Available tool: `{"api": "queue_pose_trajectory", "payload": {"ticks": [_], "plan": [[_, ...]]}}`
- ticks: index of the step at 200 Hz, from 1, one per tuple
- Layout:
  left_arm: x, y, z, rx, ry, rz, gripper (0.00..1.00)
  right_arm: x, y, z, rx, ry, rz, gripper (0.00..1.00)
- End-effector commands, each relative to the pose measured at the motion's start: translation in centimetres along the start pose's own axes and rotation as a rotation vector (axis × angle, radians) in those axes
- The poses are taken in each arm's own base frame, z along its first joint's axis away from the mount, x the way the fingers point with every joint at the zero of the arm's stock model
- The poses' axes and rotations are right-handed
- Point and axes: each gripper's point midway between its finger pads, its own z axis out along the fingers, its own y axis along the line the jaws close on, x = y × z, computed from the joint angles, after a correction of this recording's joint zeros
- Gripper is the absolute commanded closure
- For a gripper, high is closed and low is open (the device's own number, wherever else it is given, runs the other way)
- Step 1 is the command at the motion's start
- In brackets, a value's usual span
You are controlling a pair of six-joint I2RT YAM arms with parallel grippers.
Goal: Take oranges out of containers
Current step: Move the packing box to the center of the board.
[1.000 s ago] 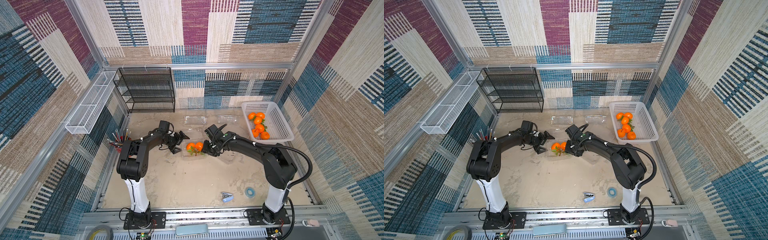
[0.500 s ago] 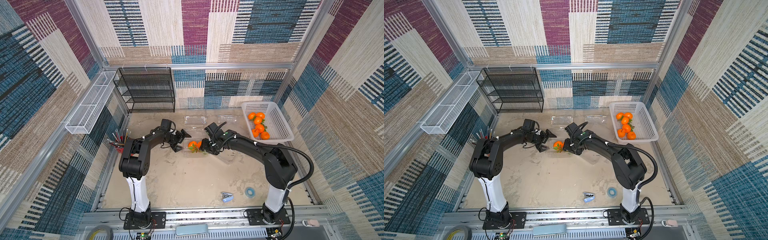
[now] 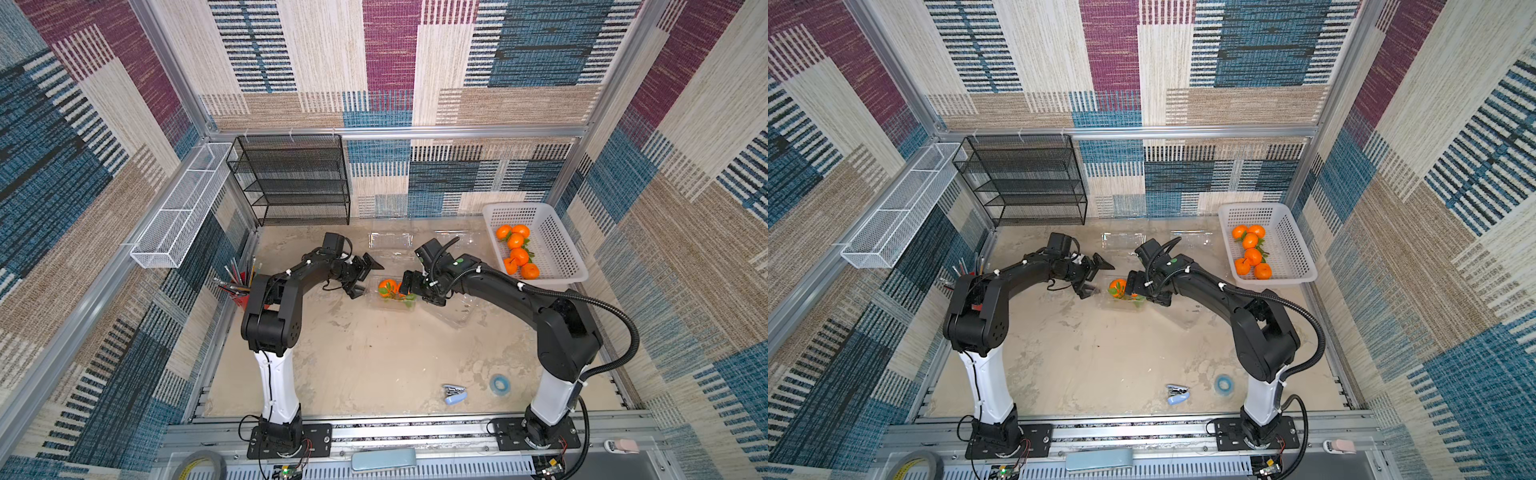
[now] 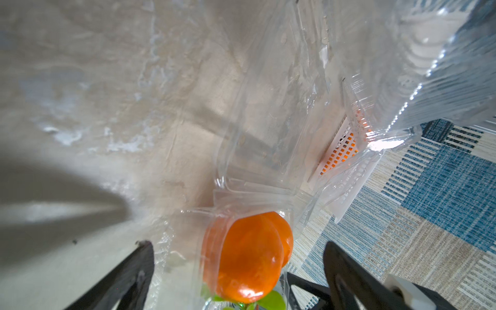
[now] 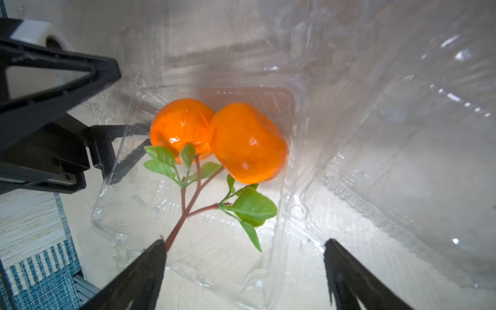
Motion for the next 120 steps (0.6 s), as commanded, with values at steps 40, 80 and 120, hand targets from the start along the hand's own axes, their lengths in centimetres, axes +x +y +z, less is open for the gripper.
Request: {"api": "queue_pose_trajectory", "payload": {"ticks": [40,80,120], "plan": [[1.2,0.3,-0.9,-0.014,0.024,0.044,0.01,-3.4,-6.5,-4.2,0.105,-0.111,0.097,0.05],[2.1,0.5,-2.2,-0.032,0.020,0.077,0.01,-2.4,-12.9,-5.7,0.224,-0.129,0.171,0.12],[2.8,1.2,-2.7,-0.038,0.025,0.075,0.01,0.5,-16.4,-4.6,0.293,-0.075,0.188,0.20]]}}
